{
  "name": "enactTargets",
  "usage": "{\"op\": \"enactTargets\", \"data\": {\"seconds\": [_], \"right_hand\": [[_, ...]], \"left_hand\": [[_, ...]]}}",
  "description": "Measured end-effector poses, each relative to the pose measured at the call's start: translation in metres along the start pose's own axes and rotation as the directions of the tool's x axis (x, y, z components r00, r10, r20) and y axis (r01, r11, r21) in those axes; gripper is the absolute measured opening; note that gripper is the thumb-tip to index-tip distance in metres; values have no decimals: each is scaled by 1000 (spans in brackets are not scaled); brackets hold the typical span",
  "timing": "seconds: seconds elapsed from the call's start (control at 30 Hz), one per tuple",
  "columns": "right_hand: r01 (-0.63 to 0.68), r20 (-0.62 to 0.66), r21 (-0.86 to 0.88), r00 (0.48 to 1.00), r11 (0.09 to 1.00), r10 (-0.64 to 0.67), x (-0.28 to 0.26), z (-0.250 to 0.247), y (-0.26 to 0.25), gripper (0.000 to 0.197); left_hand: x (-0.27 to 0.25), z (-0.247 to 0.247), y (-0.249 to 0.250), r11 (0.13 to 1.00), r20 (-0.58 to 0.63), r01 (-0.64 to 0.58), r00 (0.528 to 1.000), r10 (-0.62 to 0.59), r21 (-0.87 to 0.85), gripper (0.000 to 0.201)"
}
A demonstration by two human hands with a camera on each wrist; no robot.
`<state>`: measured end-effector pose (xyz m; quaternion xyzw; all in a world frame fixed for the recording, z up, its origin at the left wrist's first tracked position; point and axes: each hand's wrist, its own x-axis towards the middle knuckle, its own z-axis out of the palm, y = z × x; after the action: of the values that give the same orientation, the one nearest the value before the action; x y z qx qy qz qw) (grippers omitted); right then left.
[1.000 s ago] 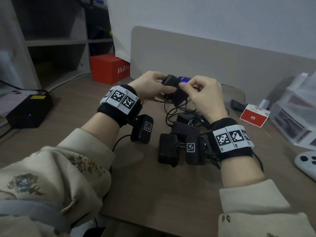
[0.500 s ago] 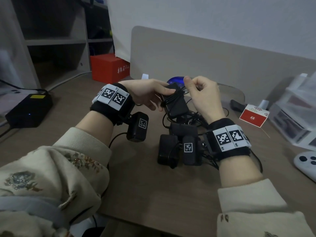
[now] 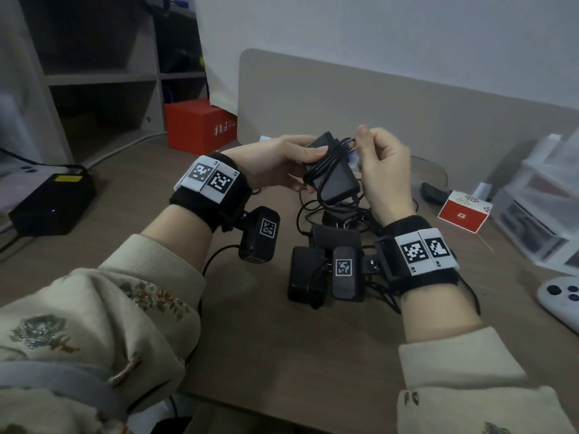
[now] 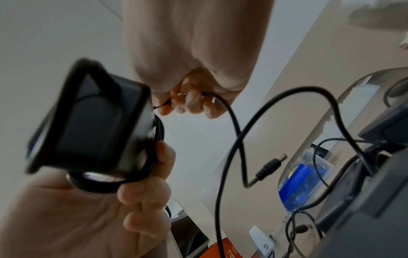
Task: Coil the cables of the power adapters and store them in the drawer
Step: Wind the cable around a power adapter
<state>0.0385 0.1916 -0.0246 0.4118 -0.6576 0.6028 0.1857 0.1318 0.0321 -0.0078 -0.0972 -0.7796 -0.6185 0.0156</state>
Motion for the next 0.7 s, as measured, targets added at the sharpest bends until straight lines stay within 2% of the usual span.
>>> {"op": "enactTargets", "data": {"seconds": [0.13,0.27,0.4,0.57,0.63,0.7], "right_hand": [[16,-52,-26,999,1000,-17,-1,-2,1,33],[22,-50,-31,998,999,-23,-1,-2,-1,36],[1,22,45,1000,999,-2,-2,0,-1,32],[-125,126,124,986,984,109,0,1,-2,24],[-172,166,37,972,984,164,1,0,-2,14],[-178,132,-104,973,979,191,0,1,1,30]], "left_hand": [[0,0,2,1000,8,11,1000,-11,0,18],[-1,-1,2,999,7,2,1000,-2,-36,21],[0,1,1,992,4,-24,1000,25,-127,24],[6,5,-1,976,-29,-61,998,56,-210,35],[8,8,-1,975,-44,-78,997,70,-207,43],[11,10,1,983,-110,-75,992,57,-166,49]]}}
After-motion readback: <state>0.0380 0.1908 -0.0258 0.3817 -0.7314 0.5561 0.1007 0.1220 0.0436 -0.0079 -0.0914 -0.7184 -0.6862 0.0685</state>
